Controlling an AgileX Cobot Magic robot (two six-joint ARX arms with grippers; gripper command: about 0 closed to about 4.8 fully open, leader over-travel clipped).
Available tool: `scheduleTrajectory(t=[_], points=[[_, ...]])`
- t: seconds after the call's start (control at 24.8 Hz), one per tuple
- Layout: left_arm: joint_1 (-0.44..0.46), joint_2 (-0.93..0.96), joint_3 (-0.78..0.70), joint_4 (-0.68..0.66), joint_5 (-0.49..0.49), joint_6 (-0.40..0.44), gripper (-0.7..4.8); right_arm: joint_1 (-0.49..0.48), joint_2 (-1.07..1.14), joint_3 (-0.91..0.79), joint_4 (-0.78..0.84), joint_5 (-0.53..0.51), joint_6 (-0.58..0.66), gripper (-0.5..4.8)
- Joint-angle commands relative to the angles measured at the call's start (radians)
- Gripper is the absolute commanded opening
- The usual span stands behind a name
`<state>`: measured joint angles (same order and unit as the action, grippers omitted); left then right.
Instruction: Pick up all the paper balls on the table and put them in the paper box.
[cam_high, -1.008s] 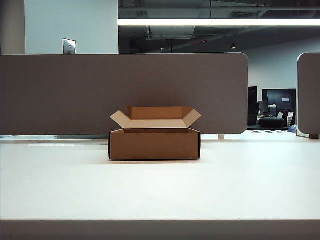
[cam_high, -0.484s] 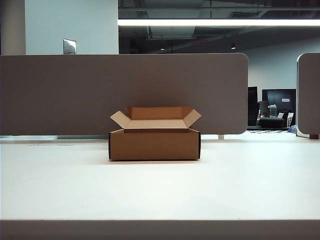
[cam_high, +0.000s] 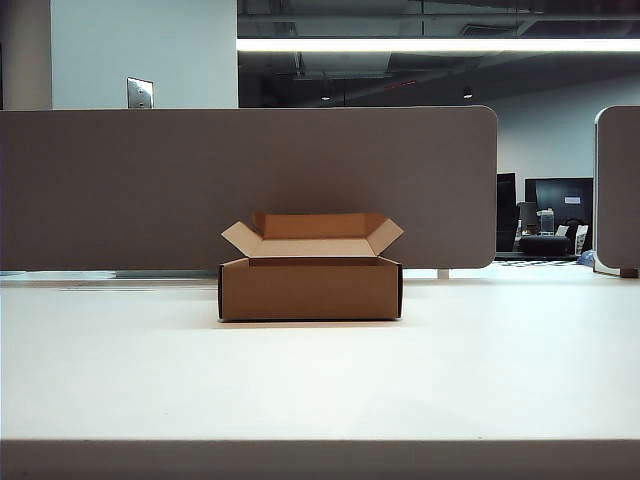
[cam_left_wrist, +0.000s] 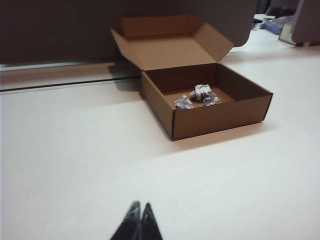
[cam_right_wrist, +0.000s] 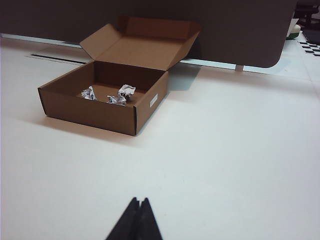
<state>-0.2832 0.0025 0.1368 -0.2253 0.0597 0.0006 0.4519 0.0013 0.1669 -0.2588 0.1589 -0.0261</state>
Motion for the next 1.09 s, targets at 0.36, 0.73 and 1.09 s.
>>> scheduleTrajectory(t=[0.36,0.73,1.09], points=[[0.001,0.000,-0.105,0.204,0.031,-0.048,-0.06,0.000,-0.002,-0.129,0.294,0.052,0.008,-0.06],[0.001,0.000,-0.114,0.159,0.068,-0.045,-0.06,0.000,-0.002,-0.165,0.313,0.143,0.019,-0.06],[0.001,0.000,-0.131,0.177,0.101,-0.009,-0.06,0.000,-0.003,-0.164,0.391,0.224,0.049,-0.06]])
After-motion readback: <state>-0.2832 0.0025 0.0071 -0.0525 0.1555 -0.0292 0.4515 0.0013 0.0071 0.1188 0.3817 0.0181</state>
